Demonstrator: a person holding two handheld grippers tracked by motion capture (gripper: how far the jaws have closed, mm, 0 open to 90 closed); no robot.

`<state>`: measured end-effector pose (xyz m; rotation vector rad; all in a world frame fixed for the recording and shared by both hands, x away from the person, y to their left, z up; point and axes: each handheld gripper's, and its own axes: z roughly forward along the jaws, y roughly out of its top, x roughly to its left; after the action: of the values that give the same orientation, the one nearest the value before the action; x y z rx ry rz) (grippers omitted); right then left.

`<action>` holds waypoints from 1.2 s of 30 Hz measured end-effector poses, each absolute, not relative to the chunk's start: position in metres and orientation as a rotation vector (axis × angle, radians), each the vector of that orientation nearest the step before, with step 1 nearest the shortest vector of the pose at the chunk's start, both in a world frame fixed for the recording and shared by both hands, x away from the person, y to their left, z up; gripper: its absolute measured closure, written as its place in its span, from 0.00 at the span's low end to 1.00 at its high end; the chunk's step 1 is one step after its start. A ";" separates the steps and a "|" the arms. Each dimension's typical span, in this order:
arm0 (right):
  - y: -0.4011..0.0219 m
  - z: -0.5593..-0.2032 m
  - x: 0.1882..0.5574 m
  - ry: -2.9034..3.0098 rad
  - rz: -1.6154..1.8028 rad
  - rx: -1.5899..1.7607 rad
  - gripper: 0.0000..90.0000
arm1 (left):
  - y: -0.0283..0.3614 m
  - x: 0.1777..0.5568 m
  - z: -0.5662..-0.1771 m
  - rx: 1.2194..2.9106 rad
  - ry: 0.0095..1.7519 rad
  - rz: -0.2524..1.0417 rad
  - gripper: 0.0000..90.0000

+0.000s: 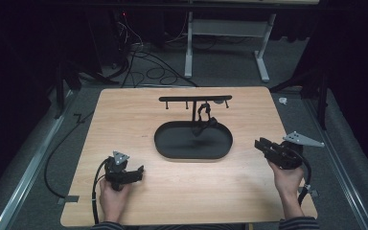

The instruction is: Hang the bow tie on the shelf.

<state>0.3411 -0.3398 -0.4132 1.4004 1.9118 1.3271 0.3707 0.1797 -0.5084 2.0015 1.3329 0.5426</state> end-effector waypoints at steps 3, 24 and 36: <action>-0.341 -0.417 0.339 1.912 1.327 1.413 0.78 | 0.180 0.371 -0.508 2.002 1.333 0.543 0.13; -0.336 -0.435 0.334 1.940 1.330 1.440 0.78 | 0.180 0.371 -0.508 2.002 1.333 0.542 0.13; -0.334 -0.447 0.331 1.954 1.341 1.466 0.78 | 0.180 0.371 -0.508 2.002 1.333 0.543 0.13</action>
<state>0.3310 -0.3337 -0.4474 1.4658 1.9543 1.3411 0.3707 0.1797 -0.5084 2.0019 1.3329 0.5426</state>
